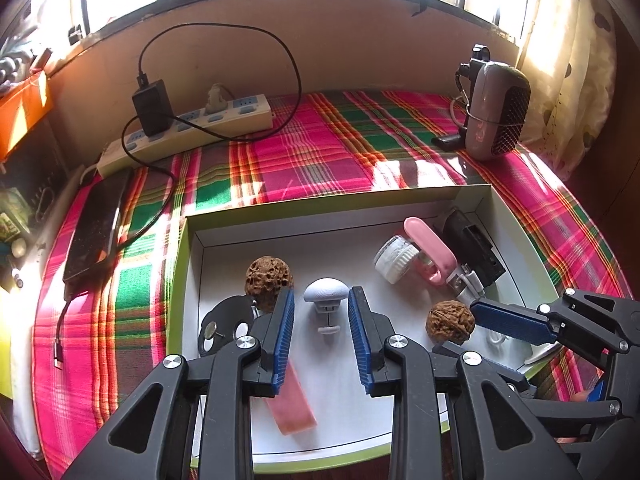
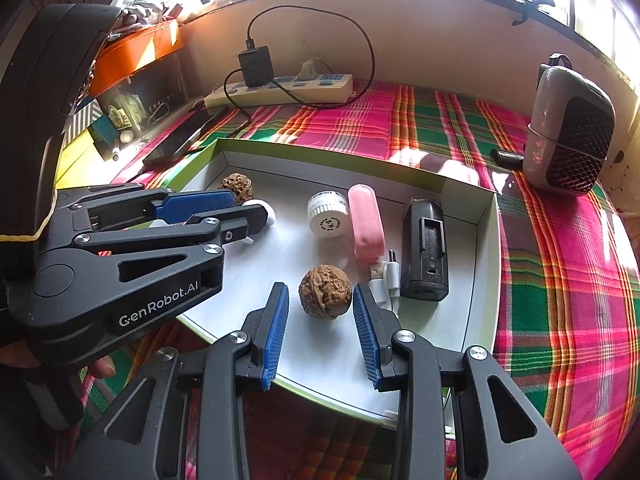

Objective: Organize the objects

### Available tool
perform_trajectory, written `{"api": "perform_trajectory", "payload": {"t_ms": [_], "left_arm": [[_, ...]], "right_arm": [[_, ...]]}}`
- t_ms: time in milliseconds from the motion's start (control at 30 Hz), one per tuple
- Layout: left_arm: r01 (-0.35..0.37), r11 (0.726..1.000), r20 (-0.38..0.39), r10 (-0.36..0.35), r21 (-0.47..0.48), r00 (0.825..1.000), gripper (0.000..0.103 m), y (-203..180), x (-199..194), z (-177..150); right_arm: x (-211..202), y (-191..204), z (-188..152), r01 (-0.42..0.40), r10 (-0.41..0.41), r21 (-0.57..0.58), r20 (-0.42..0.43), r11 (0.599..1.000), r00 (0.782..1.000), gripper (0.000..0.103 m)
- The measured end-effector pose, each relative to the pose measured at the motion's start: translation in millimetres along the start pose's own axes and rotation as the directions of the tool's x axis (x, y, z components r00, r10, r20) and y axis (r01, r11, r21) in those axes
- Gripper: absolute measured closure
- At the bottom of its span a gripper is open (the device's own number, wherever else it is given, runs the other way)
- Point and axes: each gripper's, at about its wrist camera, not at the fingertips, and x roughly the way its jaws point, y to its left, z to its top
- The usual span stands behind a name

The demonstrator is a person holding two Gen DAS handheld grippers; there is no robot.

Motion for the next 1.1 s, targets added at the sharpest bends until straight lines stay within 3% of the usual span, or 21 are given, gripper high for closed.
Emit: {"api": "perform_trajectory", "payload": {"t_ms": [667, 1100], "left_arm": [[-0.097, 0.994, 0.093, 0.102, -0.06, 0.99, 0.077, 0.3, -68.5, -41.9], [-0.147, 0.985, 0.074, 0.154, -0.087, 0.985, 0.077, -7.4, -93.2, -81.8]], "right_arm": [[-42.6, 7.5, -20.6, 0.074, -0.077, 0.034, 0.082, 0.997, 0.994, 0.068], [-71.3, 12.1, -43.5, 0.136, -0.142, 0.06, 0.106, 0.989, 0.984, 0.068]]}}
